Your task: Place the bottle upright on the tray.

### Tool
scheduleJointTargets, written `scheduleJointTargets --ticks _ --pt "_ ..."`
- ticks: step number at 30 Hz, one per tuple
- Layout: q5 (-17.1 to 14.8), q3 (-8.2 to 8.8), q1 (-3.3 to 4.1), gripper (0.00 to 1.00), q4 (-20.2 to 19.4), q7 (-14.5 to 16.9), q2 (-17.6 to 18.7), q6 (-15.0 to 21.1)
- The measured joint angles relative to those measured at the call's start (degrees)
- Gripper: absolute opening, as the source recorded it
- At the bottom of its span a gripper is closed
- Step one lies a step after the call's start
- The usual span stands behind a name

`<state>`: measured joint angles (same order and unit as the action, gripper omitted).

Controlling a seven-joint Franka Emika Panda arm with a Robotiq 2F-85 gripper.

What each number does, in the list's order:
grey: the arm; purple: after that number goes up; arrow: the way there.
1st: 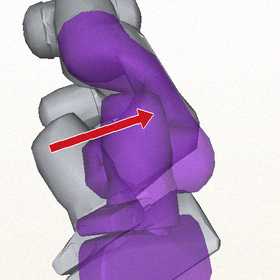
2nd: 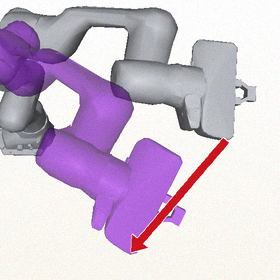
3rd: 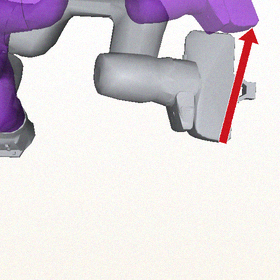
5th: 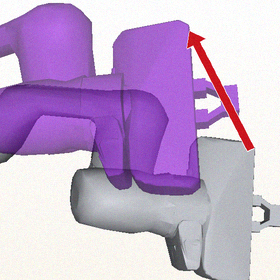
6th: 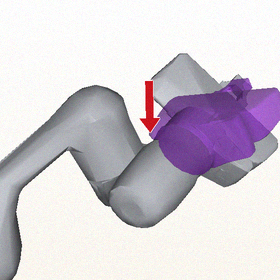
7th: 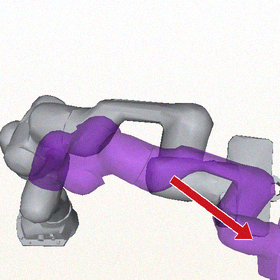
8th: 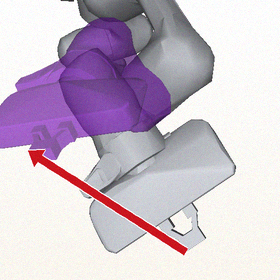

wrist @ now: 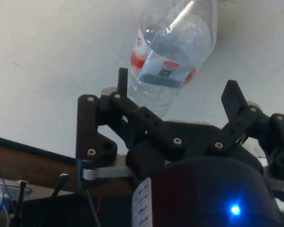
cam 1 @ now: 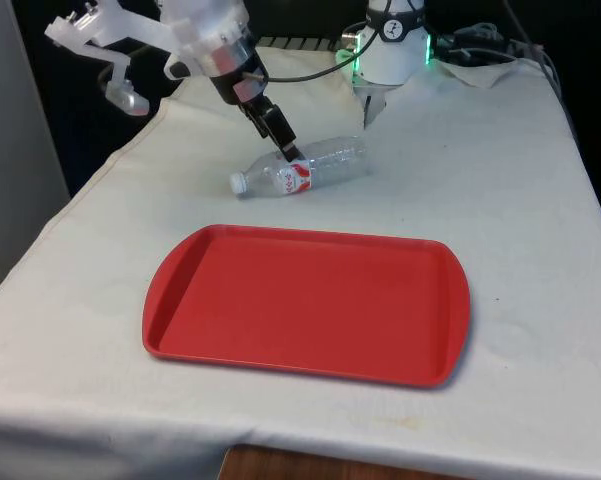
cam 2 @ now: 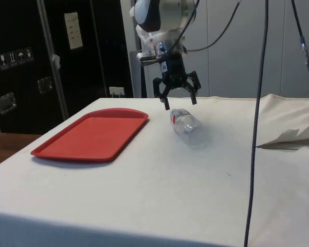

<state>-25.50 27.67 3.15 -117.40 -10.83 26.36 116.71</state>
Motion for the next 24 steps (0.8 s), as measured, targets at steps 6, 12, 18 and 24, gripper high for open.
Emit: scheduleJointTargets --ticks 6,12,18,24 --pt "-1.4 0.69 -0.11 1.0 1.7 0.7 1.7 -2.2" --pt "-2.8 1.43 -0.23 1.0 3.5 1.6 3.6 -4.4" --pt "-4.2 2.06 -0.34 1.0 5.0 2.3 5.1 -6.3" --pt "-5.9 2.86 -0.63 1.0 6.9 3.2 7.2 -8.8"
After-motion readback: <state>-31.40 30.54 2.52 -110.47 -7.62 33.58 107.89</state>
